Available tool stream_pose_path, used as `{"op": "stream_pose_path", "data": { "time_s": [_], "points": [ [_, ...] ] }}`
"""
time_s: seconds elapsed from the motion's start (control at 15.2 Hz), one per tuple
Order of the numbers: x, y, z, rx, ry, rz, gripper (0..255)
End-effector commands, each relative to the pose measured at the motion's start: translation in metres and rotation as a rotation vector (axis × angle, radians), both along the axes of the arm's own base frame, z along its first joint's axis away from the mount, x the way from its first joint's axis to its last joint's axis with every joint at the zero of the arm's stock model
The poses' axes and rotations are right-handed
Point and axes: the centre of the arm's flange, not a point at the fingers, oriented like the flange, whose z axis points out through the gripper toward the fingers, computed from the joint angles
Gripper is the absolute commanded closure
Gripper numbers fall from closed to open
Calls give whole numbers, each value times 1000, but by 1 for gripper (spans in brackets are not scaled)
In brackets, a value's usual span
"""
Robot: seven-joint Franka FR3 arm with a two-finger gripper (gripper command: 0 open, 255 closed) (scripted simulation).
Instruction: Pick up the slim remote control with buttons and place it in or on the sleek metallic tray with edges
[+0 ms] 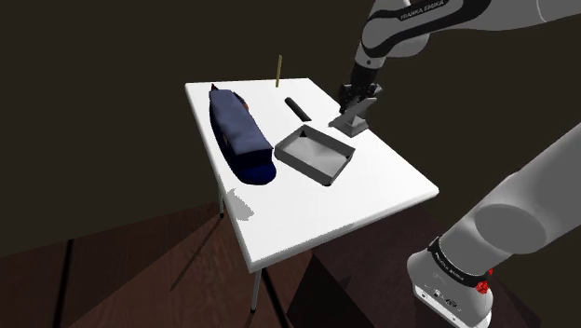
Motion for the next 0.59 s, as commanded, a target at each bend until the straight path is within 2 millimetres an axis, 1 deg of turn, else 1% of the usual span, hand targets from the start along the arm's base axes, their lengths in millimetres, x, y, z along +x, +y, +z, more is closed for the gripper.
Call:
{"op": "stream_pose_path", "data": {
  "time_s": [0.0,0.53],
  "points": [
    [-6,22,0,0,0,-1,255],
    [-28,125,2,0,0,-1,255]
  ]
}}
